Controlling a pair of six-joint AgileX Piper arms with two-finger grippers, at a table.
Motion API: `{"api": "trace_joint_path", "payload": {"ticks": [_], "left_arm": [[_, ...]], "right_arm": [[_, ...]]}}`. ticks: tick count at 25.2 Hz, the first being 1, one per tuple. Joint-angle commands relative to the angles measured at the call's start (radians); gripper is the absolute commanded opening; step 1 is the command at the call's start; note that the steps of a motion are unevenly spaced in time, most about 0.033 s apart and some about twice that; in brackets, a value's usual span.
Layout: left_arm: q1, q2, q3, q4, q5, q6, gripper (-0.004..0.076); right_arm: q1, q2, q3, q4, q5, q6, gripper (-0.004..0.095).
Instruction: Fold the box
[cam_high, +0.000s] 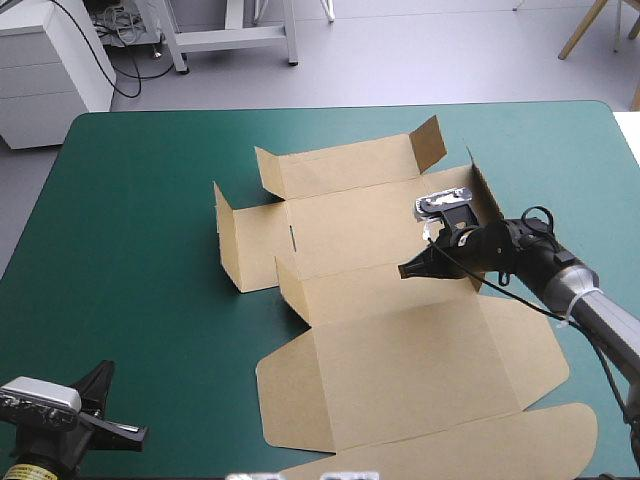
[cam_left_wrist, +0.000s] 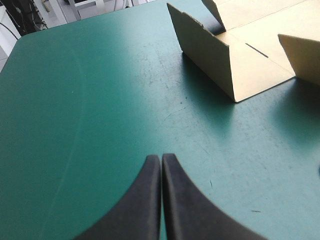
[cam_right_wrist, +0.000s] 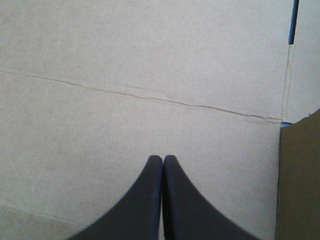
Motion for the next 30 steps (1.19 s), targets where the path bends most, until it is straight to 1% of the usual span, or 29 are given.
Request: {"api": "trace_joint_path", "payload": {"ticks": [1,19,24,30], "left_arm": [[0.0,0.016,-0.025,-0.001,-0.075,-0.009,-0.001],[0.0,0.016,-0.025,-0.001,-0.075,-0.009,-0.001],[0.0,0.016,-0.025,-0.001,-0.075,-0.009,-0.001],[0.0,0.016,-0.025,-0.001,-0.075,-0.009,-0.001]], "right_arm": [[-0.002,-0.032,-0.031,0.011,-0.03,-0.01,-0.0019],[-0.002,-0.032,-0.031,0.011,-0.028,-0.01,-0.0019],[-0.002,-0.032,-0.031,0.007,-0.036,-0.038,-0.0019],[-0.002,-0.034,-0.043,0.011,-0.047,-0.036,-0.0019]]}}
